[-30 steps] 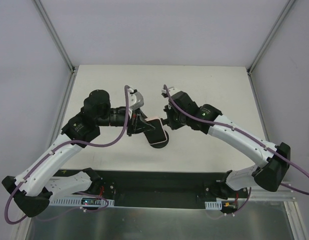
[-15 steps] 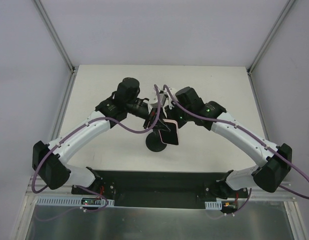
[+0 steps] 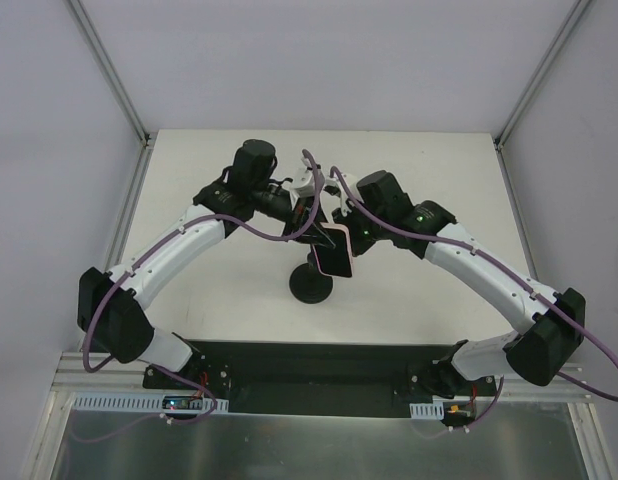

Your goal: Place the phone on the phone stand

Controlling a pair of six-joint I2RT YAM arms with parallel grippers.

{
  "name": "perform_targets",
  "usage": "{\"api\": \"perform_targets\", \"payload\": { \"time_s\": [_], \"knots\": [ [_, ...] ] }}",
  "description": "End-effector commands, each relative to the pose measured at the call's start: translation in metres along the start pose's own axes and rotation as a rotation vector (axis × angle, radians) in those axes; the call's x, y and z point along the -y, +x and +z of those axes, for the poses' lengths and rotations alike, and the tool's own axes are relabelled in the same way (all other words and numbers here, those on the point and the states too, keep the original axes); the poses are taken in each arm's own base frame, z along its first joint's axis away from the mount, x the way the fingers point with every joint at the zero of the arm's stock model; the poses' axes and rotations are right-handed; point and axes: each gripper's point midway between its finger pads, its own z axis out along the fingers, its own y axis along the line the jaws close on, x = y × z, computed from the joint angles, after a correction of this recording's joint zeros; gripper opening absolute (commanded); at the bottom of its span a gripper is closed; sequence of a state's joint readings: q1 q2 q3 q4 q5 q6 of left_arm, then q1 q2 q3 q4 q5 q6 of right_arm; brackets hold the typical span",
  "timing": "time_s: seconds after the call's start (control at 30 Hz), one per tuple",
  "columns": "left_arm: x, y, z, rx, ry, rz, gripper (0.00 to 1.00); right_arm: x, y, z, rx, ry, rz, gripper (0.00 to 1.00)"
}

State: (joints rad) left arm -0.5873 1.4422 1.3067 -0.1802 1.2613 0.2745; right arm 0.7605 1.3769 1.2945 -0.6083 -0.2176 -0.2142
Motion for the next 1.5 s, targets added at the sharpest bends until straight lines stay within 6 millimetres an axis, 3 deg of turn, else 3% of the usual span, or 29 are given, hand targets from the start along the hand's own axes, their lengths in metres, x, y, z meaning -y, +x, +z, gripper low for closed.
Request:
{"api": "perform_targets", "payload": {
  "time_s": [0.0, 0.53, 0.7, 0.77, 0.8, 0.83, 0.87, 0.9, 1.0, 1.1, 1.13, 1.2, 1.3, 1.33, 1.47],
  "knots": [
    [-0.002, -0.023, -0.002, 0.037, 0.042, 0.126, 0.0, -0.017, -0.016, -0.009, 0.065, -0.083, -0.024, 0.01],
    [-0.023, 0.002, -0.003, -0.014, -0.004, 0.052, 0.0, -0.017, -0.018, -0.009, 0.065, -0.106, -0.029, 0.01],
    [-0.041, 0.005, -0.012, -0.079, -0.169, 0.037, 0.0, -0.006, -0.02, -0.011, 0.076, -0.041, -0.008, 0.01],
    [-0.045, 0.008, -0.023, -0.106, -0.28, -0.007, 0.0, 0.0, -0.02, -0.012, 0.088, 0.003, 0.032, 0.01],
    [-0.059, 0.018, -0.033, -0.146, -0.401, -0.024, 0.0, 0.002, -0.021, -0.011, 0.094, 0.016, 0.045, 0.01],
    [-0.06, 0.015, -0.044, -0.156, -0.496, -0.024, 0.0, 0.004, -0.02, -0.011, 0.094, 0.029, 0.06, 0.01],
    [-0.065, 0.028, -0.053, -0.171, -0.591, -0.107, 0.0, 0.008, -0.019, -0.01, 0.104, 0.06, 0.11, 0.01],
    [-0.085, 0.037, -0.079, -0.211, -0.8, -0.13, 0.0, 0.008, -0.02, -0.009, 0.111, 0.071, 0.132, 0.01],
    [-0.092, 0.055, -0.129, -0.249, -1.171, -0.246, 0.0, 0.022, -0.018, -0.009, 0.146, 0.248, 0.239, 0.01],
    [-0.072, 0.079, -0.129, -0.295, -1.196, -0.274, 0.0, 0.02, -0.022, -0.008, 0.213, 0.365, 0.293, 0.0],
    [-0.075, 0.092, -0.15, -0.324, -1.351, -0.298, 0.0, 0.024, -0.024, -0.014, 0.257, 0.46, 0.286, 0.0],
    [-0.075, 0.104, -0.167, -0.37, -1.448, -0.305, 0.0, 0.023, -0.026, -0.018, 0.311, 0.519, 0.349, 0.0],
    [-0.079, 0.115, -0.185, -0.349, -1.597, -0.374, 0.0, 0.008, -0.043, -0.026, 0.446, 0.527, 0.37, 0.0],
    [-0.084, 0.115, -0.199, -0.351, -1.707, -0.377, 0.0, -0.001, -0.048, -0.032, 0.496, 0.56, 0.377, 0.0],
    [-0.09, 0.124, -0.224, -0.387, -1.906, -0.377, 0.0, -0.021, -0.052, -0.038, 0.52, 0.577, 0.399, 0.0]
  ]
}}
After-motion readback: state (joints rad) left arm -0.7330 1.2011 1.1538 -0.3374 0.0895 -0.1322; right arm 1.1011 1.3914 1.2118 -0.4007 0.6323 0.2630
